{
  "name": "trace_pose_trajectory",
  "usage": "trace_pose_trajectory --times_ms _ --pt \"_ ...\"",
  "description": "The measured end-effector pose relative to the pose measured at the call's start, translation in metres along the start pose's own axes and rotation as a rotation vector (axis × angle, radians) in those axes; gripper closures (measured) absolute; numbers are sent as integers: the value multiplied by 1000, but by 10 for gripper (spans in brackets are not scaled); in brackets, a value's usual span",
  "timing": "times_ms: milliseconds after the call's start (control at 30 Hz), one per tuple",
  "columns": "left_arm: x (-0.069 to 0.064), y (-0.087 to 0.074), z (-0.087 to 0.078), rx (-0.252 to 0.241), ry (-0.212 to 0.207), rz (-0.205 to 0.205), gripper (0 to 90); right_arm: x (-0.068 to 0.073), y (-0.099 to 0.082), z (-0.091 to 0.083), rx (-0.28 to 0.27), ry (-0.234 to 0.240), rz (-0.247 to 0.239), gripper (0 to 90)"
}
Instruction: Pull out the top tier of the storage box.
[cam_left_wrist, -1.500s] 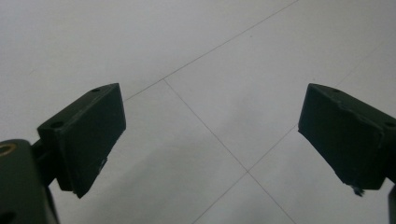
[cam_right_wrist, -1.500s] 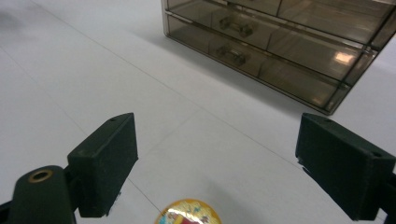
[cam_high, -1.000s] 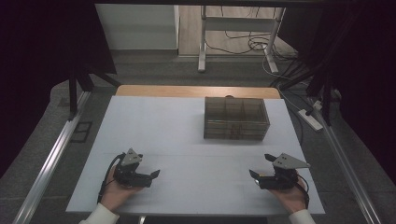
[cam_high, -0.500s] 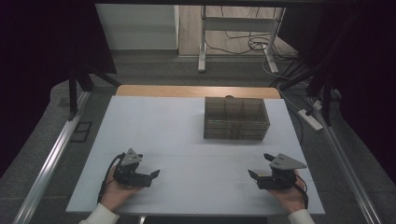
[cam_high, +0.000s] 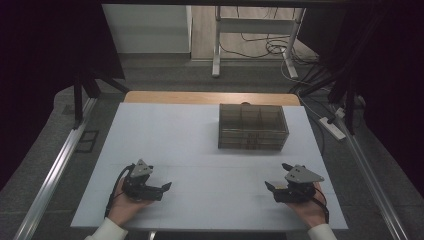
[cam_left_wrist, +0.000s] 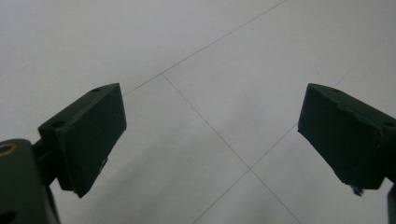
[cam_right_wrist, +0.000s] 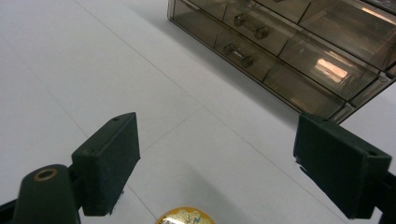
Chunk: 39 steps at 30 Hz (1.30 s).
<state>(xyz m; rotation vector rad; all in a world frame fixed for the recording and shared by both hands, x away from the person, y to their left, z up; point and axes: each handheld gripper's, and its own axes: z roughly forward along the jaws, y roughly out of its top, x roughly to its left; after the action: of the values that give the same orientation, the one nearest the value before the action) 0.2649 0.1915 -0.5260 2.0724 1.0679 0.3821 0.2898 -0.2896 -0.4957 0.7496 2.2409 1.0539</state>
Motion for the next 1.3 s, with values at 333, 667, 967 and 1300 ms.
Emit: trace_pose_trajectory --times_ms 333,667,967,1300 --pt "0 0 1 3 -1 0 72 5 3 4 22 -20 -55 147" --pt "0 0 1 6 -7 0 71 6 6 6 30 -40 -95 153" --pt "1 0 1 6 -6 0 71 12 9 11 38 -62 -149 160" --pt "1 0 2 10 1 -4 71 13 14 14 38 -84 -190 179"
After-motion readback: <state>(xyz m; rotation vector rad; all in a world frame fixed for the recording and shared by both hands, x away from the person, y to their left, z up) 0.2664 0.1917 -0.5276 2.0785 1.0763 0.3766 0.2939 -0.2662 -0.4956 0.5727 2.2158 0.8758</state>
